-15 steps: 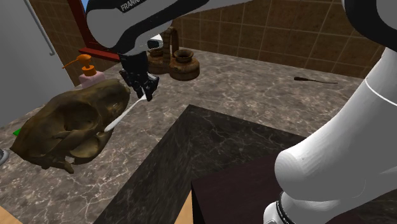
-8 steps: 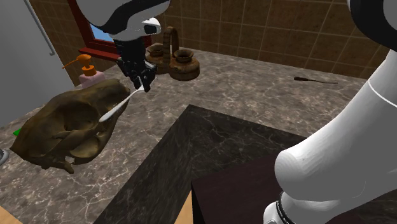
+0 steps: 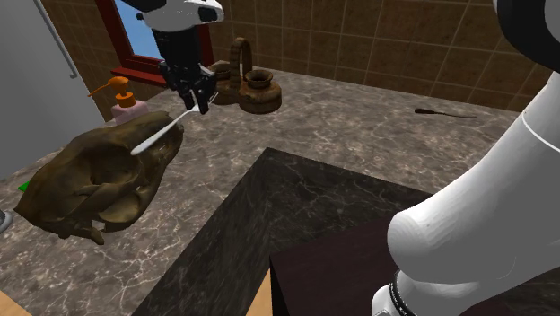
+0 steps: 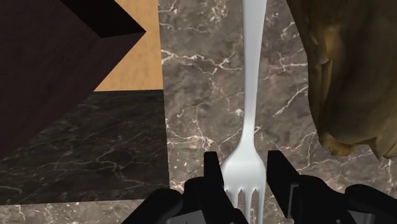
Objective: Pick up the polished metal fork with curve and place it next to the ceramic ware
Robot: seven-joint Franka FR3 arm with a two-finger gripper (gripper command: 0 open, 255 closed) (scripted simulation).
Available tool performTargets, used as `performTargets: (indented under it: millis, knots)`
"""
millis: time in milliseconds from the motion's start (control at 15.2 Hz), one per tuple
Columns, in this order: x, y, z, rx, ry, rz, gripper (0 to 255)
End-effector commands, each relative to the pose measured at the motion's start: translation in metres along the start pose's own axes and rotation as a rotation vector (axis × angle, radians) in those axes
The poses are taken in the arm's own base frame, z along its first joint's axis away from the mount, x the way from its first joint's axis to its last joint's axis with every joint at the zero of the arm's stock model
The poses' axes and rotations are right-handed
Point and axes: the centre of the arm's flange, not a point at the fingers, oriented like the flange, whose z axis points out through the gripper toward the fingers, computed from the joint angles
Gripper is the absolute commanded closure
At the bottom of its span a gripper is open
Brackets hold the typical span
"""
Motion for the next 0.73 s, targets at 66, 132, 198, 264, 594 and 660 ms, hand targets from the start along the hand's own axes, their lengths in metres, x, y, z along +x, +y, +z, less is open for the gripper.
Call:
performTargets:
  millis: [66, 132, 198, 264, 594, 660]
  knots:
    - [0.001, -0.001, -0.015, 0.0, 0.0, 0.0, 255]
    - [0.001, -0.001, -0.021, 0.0, 0.0, 0.0, 255]
    - [0.002, -0.001, -0.026, 0.0, 0.0, 0.0, 255]
    - [0.002, -0.001, -0.031, 0.0, 0.0, 0.0, 255]
    - [0.004, -0.001, -0.058, 0.0, 0.0, 0.0, 255]
    - [0.004, -0.001, -0.063, 0.0, 0.0, 0.0, 255]
